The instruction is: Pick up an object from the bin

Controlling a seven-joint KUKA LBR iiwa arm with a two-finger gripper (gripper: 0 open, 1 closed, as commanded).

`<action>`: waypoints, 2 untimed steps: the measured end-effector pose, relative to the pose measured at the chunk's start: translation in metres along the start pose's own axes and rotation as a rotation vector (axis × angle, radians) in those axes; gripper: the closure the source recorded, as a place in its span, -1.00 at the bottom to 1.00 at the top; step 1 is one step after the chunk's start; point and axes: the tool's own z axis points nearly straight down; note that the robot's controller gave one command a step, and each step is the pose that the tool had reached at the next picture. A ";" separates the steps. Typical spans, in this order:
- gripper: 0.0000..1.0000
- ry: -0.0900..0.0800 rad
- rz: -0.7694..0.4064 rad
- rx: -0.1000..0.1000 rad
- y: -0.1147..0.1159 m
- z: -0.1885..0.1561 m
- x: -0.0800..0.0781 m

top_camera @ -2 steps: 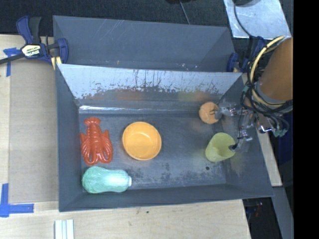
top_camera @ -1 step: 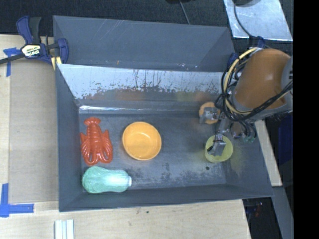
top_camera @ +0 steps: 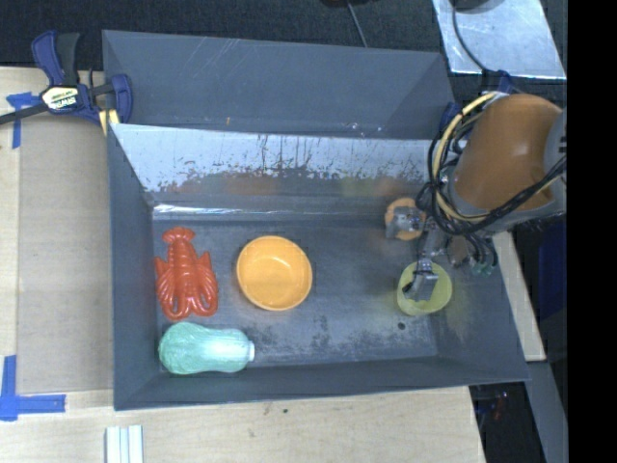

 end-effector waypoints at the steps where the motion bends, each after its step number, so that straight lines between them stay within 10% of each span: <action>1: -1.00 -0.003 -0.167 -0.001 0.009 0.008 -0.018; 2: -1.00 -0.003 -0.056 0.000 0.005 0.043 -0.003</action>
Offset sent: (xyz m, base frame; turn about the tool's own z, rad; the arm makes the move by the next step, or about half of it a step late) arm 0.0028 0.0062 -0.0439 -0.0557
